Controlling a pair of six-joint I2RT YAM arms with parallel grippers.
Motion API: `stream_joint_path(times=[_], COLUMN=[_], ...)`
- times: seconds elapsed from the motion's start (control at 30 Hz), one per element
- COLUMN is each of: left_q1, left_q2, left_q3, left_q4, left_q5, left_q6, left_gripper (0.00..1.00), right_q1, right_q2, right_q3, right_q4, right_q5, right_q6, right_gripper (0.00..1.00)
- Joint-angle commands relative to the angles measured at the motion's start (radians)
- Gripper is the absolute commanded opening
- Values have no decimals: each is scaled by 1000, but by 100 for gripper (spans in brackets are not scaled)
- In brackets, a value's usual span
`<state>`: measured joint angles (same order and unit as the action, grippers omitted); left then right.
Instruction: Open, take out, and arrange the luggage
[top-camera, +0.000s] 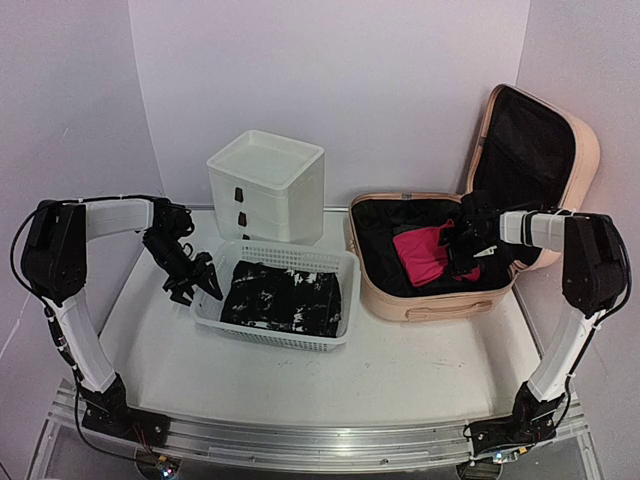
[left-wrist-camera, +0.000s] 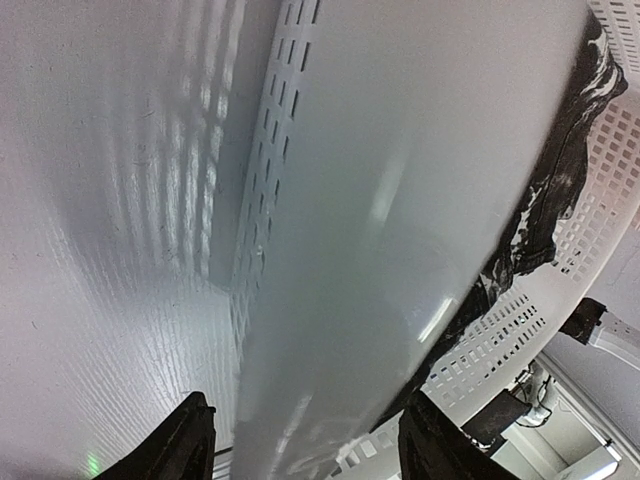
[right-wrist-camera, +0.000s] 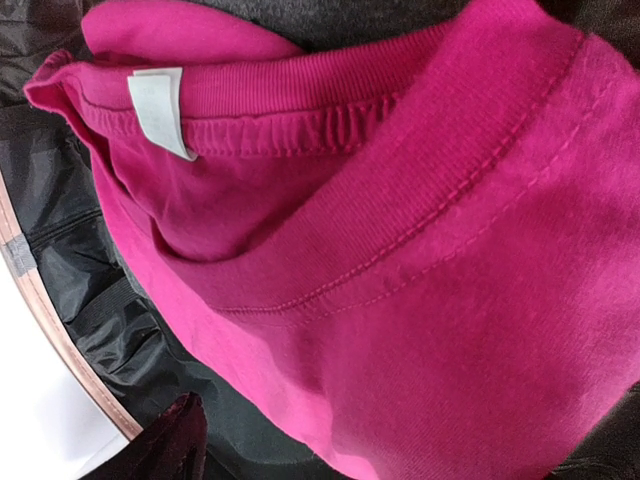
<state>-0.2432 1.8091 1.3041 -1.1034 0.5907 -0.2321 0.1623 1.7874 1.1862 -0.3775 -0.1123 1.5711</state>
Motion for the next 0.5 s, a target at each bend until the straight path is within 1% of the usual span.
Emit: stream_joint_path(times=[0.0, 0.1, 0.13, 0.2, 0.27, 0.4, 0.47], left_q1=[-5, -5, -5, -4, -5, -5, -5], left_q2=[-28, -26, -23, -21, -25, -34, -37], left_q3=[33, 28, 30, 35, 37, 31, 33], left_q4=[-39, -39, -39, -39, -39, -39, -39], left_q5=[-4, -4, -3, -1, 0, -4, -5], left_q6=[11, 10, 11, 11, 13, 12, 11], left_gripper=[64, 64, 64, 64, 64, 64, 64], right_q1=[-3, -3, -2, 0, 0, 0, 0], right_q2=[-54, -48, -33, -9, 3, 19, 27], right_q3=[39, 25, 6, -22, -23, -23, -40], right_q4=[12, 17, 56, 124, 162, 178, 178], right_q5=[-1, 19, 13, 13, 47, 56, 42], right_q6=[-8, -7, 8, 32, 5, -10, 13], right_gripper=[77, 78, 77, 74, 70, 60, 59])
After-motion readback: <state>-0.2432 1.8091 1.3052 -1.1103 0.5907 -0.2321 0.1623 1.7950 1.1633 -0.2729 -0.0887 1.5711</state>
